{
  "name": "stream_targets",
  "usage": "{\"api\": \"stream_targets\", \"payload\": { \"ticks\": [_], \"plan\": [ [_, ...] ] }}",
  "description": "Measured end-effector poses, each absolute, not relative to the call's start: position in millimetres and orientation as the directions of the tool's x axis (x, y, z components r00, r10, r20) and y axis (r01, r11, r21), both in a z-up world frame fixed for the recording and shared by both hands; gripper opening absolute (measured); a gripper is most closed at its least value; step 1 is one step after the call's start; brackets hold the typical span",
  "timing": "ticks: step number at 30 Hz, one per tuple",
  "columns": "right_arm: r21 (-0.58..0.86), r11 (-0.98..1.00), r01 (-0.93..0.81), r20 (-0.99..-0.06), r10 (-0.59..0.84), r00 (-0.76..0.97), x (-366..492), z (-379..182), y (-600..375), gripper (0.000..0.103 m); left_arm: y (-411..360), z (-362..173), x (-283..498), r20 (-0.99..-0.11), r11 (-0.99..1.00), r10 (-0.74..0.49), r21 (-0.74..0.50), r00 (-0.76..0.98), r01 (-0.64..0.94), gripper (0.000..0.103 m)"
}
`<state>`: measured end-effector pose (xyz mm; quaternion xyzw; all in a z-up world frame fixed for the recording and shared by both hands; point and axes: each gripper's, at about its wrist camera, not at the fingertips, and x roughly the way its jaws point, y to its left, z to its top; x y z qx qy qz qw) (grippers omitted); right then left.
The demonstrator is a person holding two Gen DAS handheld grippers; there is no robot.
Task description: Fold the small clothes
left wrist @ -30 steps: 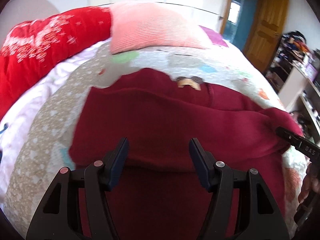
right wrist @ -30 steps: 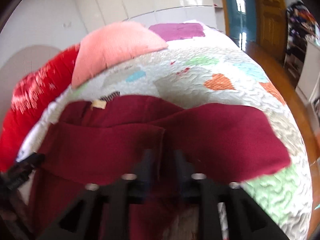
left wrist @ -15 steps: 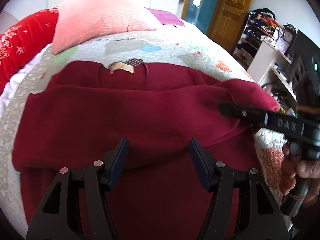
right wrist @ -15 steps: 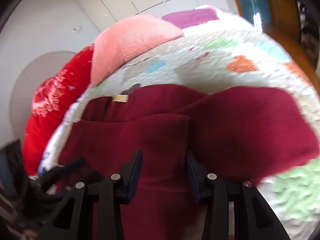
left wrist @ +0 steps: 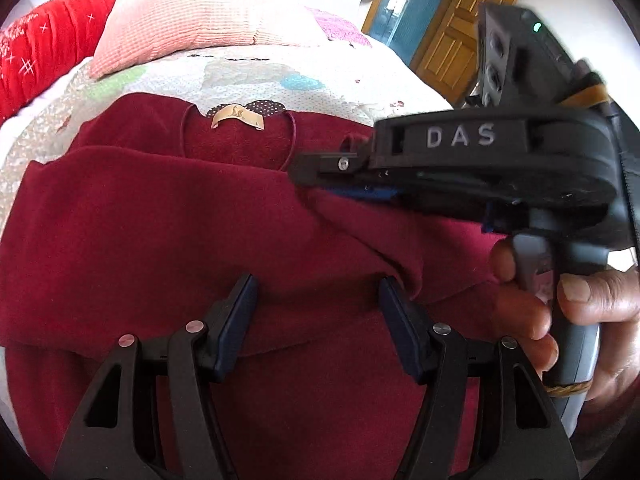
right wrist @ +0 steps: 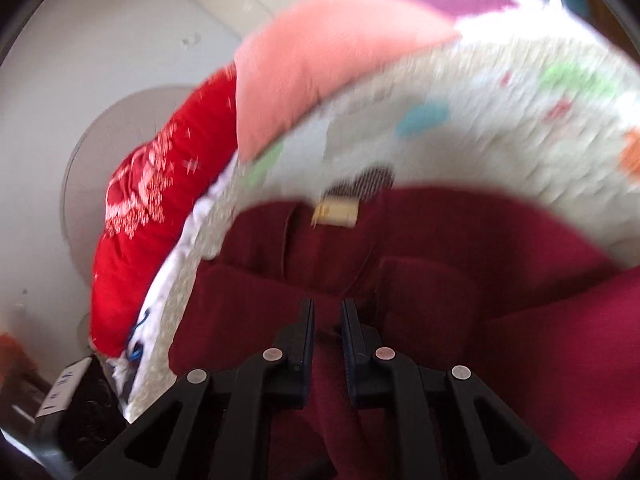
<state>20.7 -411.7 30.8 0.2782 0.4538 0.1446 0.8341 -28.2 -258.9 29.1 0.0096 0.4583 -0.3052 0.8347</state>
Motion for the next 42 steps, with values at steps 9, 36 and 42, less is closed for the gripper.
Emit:
{"api": "stream_targets", "payload": {
  "ticks": [9,36,42],
  "plan": [
    [0.521,0.853,-0.033,-0.658,0.425,0.621,-53,70,-445,0.045,-249,27,-26,-0.734,0.787,-0.567,-0.35,0.373,0.509,0.063],
    [0.02,0.99,-0.137,-0.73,0.108,0.674,-91,52,-397,0.004,-231,28,-21,-0.688,0.755,-0.635,-0.455,0.351,0.472,0.063],
    [0.299,0.947,0.119,-0.584,0.083,0.808,-139,111,-509,0.0,-235,28,-24,-0.701,0.769,-0.611,-0.415,0.368,0.486,0.063]
  ]
}}
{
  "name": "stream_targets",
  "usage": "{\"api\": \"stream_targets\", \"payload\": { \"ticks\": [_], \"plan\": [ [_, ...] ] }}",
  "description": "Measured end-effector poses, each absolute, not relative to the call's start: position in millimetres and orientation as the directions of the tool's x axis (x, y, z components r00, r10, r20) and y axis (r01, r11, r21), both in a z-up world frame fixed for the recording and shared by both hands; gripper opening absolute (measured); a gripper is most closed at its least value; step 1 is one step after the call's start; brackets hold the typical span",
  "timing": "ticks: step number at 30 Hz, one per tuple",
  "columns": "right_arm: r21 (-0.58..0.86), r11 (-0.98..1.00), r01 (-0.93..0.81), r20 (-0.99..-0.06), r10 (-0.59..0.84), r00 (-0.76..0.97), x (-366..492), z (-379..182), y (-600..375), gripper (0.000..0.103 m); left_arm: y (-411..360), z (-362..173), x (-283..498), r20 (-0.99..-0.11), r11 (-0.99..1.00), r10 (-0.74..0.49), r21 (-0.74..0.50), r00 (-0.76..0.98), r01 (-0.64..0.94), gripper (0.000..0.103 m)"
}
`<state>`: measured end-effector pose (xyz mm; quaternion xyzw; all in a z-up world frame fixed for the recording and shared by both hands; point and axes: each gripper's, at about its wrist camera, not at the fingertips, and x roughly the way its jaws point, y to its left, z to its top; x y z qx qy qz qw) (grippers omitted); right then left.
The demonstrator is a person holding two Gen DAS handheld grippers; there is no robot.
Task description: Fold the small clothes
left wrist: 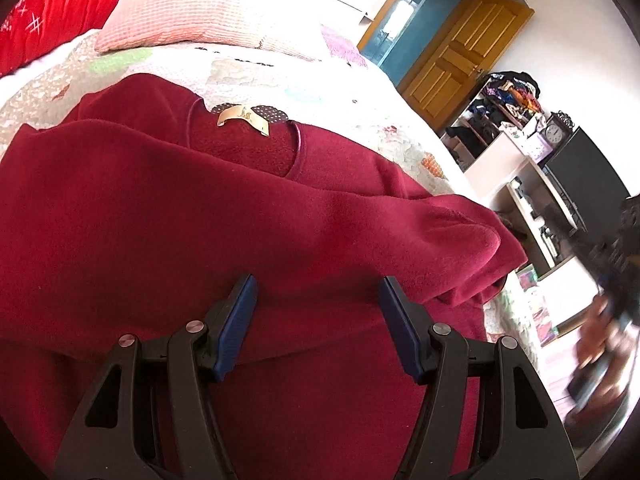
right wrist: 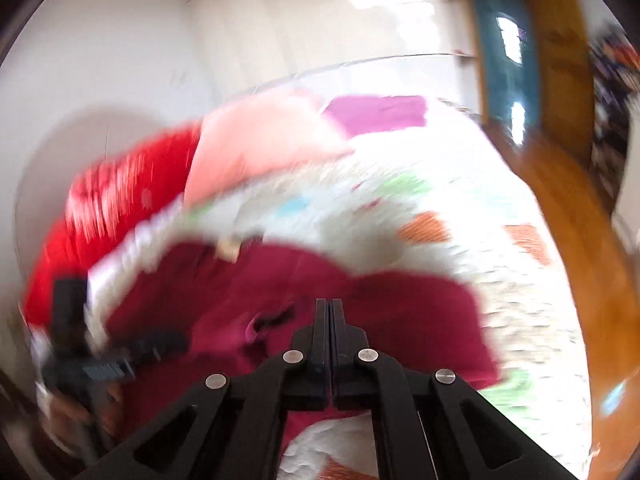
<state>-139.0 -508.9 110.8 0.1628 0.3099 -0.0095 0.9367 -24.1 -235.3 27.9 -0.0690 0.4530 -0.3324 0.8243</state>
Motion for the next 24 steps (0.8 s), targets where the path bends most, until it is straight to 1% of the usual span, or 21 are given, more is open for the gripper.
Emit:
{"api": "stream_targets", "payload": {
  "ticks": [2,4,6,7,9,10,11,12,13,14,16,17,19,21,23,24],
  "plan": [
    [0.357,0.922,0.151,-0.534,0.069,0.843,-153,130,-535,0.0,-239,28,-25,-0.705,0.774,-0.603,-0.404,0.372,0.488,0.063],
    [0.397,0.906,0.148,-0.487,0.071,0.871,-164,145,-546,0.0,-239,28,-25,-0.71,0.777,-0.597,-0.394,0.374,0.492,0.063],
    [0.368,0.924,0.108,-0.465,0.082,0.881,-168,155,-535,0.0,-238,28,-24,-0.708,0.775,-0.6,-0.399,0.373,0.49,0.063],
    [0.342,0.937,0.076,-0.47,0.1,0.877,-167,156,-525,0.0,-238,28,-23,-0.705,0.772,-0.605,-0.406,0.37,0.489,0.063],
    [0.263,0.965,-0.013,-0.537,0.157,0.829,-155,145,-493,0.002,-237,27,-22,-0.701,0.768,-0.611,-0.415,0.367,0.487,0.063],
    [0.223,0.974,-0.036,-0.577,0.162,0.801,-149,135,-478,0.008,-237,27,-21,-0.7,0.767,-0.613,-0.417,0.366,0.488,0.063],
    [0.182,0.981,-0.059,-0.616,0.161,0.771,-142,122,-463,0.02,-236,27,-22,-0.7,0.767,-0.613,-0.416,0.366,0.49,0.063],
    [0.155,0.985,-0.075,-0.644,0.159,0.748,-137,111,-452,0.028,-236,26,-22,-0.7,0.766,-0.613,-0.414,0.366,0.491,0.063],
    [0.123,0.988,-0.097,-0.68,0.155,0.716,-131,97,-439,0.04,-236,26,-22,-0.7,0.766,-0.613,-0.413,0.366,0.493,0.063],
    [0.1,0.987,-0.123,-0.715,0.157,0.682,-126,80,-426,0.04,-236,26,-21,-0.701,0.766,-0.612,-0.411,0.366,0.493,0.063],
    [0.063,0.987,-0.148,-0.75,0.144,0.645,-119,55,-411,0.04,-238,26,-22,-0.702,0.768,-0.608,-0.404,0.37,0.497,0.063],
    [0.013,0.989,-0.147,-0.756,0.106,0.646,-114,47,-403,0.04,-239,26,-22,-0.702,0.77,-0.605,-0.398,0.374,0.499,0.063],
    [-0.06,0.99,-0.127,-0.738,0.042,0.674,-102,39,-396,0.04,-240,25,-23,-0.703,0.772,-0.602,-0.39,0.379,0.503,0.063],
    [-0.053,0.99,-0.129,-0.722,0.051,0.69,-85,37,-392,0.038,-241,25,-23,-0.702,0.771,-0.602,-0.389,0.379,0.505,0.064],
    [-0.044,0.993,-0.11,-0.729,0.044,0.683,-73,34,-393,0.007,-239,25,-22,-0.698,0.766,-0.61,-0.398,0.375,0.504,0.064],
    [0.006,0.995,-0.101,-0.721,0.074,0.689,-71,37,-398,0.007,-238,24,-21,-0.696,0.764,-0.614,-0.404,0.373,0.503,0.064]
  ]
}}
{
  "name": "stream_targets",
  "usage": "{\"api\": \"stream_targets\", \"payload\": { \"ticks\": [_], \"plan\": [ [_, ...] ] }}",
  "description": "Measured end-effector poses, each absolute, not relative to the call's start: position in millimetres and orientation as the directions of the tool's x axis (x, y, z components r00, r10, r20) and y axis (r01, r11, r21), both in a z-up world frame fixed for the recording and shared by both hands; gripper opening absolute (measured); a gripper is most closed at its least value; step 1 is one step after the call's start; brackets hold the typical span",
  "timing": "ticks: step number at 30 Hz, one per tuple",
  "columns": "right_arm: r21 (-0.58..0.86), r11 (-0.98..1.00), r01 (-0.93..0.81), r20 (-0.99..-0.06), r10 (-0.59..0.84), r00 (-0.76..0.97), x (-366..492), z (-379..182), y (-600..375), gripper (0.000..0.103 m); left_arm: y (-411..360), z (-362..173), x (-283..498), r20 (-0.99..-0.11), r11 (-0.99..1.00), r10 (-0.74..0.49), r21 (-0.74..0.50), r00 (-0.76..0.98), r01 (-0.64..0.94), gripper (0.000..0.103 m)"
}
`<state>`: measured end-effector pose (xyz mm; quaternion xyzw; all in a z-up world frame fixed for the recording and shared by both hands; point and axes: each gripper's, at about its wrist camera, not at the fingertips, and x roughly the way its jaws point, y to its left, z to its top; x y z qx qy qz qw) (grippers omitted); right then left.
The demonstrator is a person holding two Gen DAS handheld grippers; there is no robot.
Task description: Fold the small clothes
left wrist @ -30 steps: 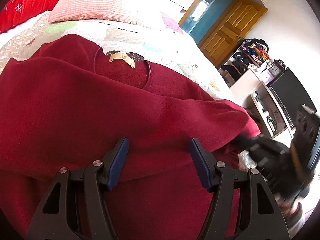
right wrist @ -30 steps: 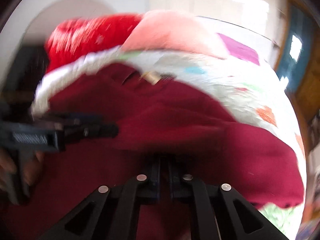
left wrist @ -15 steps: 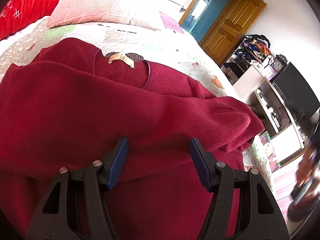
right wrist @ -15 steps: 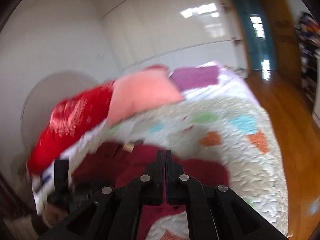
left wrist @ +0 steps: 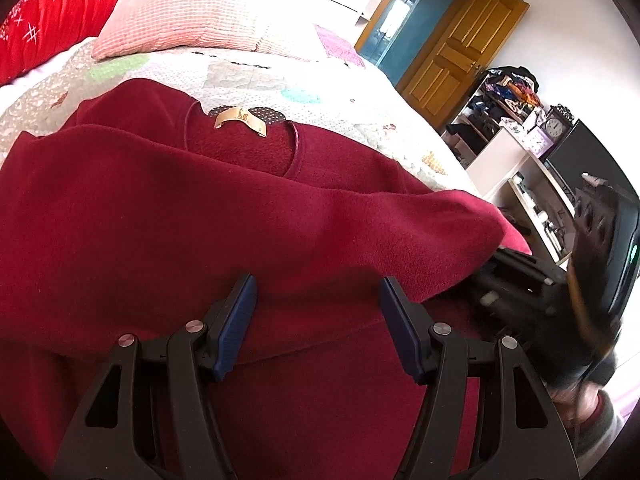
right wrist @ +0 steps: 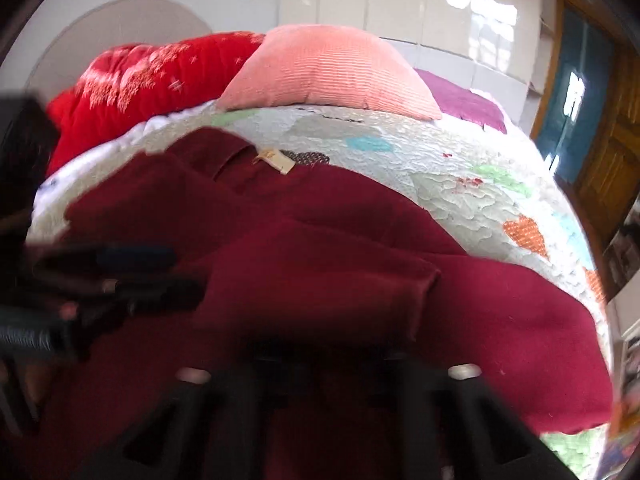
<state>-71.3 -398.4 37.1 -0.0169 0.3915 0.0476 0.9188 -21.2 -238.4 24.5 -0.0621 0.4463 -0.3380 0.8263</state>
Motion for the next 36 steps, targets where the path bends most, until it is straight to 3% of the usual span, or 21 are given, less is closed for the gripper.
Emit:
{"api": "stream_targets", "payload": {
  "ticks": [8,11,15,21,28,30,32,36],
  "plan": [
    [0.41,0.897,0.164,-0.546,0.097,0.832,-129,101,-530,0.004,-242,25,-22,-0.697,0.765,-0.61,-0.392,0.377,0.511,0.065],
    [0.515,0.842,0.161,-0.453,0.109,0.885,-151,132,-561,0.004,-245,26,-22,-0.706,0.771,-0.596,-0.371,0.382,0.518,0.065],
    [0.533,0.844,0.064,-0.375,0.168,0.912,-160,167,-544,0.004,-239,37,-23,-0.73,0.78,-0.575,-0.352,0.37,0.518,0.065],
    [0.451,0.88,-0.147,-0.375,0.337,0.864,-121,188,-445,0.004,-179,66,-14,-0.682,0.8,-0.585,-0.396,0.44,0.451,0.065],
    [0.479,0.833,-0.276,-0.481,0.512,0.712,-54,116,-339,0.004,-119,74,4,-0.655,0.819,-0.573,-0.47,0.492,0.328,0.065],
    [0.519,0.824,-0.225,-0.583,0.534,0.612,-33,81,-321,0.01,-115,75,3,-0.658,0.827,-0.563,-0.45,0.5,0.338,0.065],
    [0.533,0.824,-0.195,-0.614,0.535,0.581,-33,66,-320,0.041,-116,74,-2,-0.656,0.827,-0.561,-0.433,0.504,0.358,0.065],
    [0.536,0.816,-0.216,-0.557,0.534,0.635,-74,81,-347,0.044,-123,67,1,-0.665,0.824,-0.565,-0.428,0.488,0.37,0.065]
  ]
}}
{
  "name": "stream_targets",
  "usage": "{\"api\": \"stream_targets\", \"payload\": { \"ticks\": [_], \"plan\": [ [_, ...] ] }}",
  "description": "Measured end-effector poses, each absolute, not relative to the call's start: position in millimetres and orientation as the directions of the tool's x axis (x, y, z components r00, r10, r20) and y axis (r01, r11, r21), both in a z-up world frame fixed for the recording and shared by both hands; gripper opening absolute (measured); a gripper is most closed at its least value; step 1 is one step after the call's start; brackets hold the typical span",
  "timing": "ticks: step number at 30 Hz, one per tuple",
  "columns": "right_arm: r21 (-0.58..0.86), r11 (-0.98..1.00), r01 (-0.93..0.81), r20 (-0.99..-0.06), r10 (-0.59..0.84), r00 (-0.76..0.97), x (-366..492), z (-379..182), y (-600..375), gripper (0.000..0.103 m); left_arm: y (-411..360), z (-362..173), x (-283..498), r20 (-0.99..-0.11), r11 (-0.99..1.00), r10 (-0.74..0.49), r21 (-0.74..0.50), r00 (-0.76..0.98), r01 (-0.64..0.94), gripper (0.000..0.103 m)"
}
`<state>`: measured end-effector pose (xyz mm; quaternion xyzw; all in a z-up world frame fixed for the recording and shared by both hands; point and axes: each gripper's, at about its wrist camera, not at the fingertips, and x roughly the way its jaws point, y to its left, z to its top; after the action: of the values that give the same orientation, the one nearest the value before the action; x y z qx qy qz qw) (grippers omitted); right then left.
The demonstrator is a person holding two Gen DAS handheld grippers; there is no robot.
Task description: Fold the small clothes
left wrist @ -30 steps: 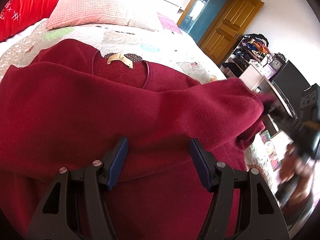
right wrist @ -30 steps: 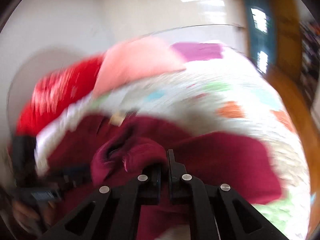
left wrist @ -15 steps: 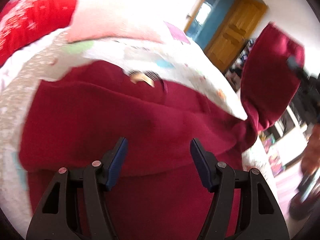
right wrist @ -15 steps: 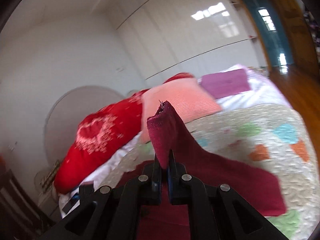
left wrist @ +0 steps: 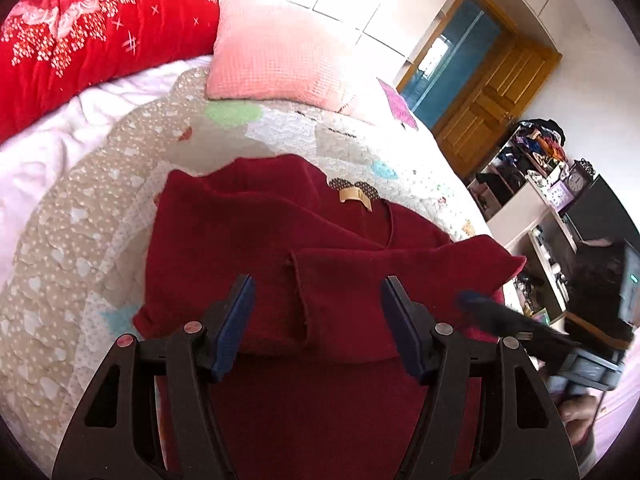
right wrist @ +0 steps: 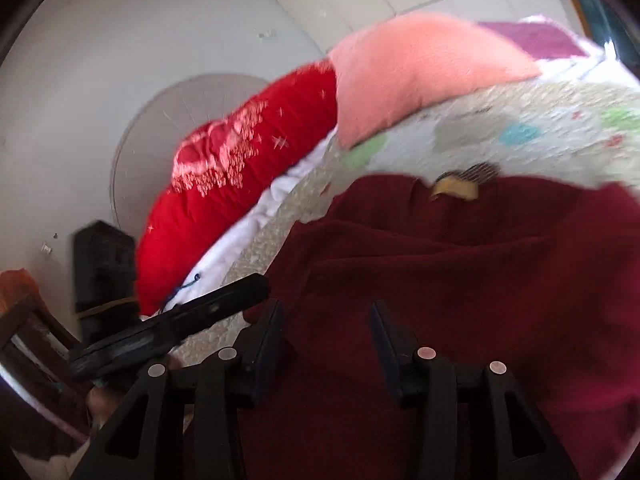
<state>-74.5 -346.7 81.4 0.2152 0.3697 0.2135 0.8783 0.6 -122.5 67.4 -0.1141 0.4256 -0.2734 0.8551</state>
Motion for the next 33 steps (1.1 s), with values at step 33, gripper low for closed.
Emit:
{"api": "stream_targets", "payload": {
  "ticks": [33],
  "plan": [
    [0.498,0.837,-0.227,-0.542,0.505,0.671,-6,86,-340,0.037,-93,80,-1,-0.652,0.859,-0.51,-0.409,0.561,0.307,0.065]
  ]
}}
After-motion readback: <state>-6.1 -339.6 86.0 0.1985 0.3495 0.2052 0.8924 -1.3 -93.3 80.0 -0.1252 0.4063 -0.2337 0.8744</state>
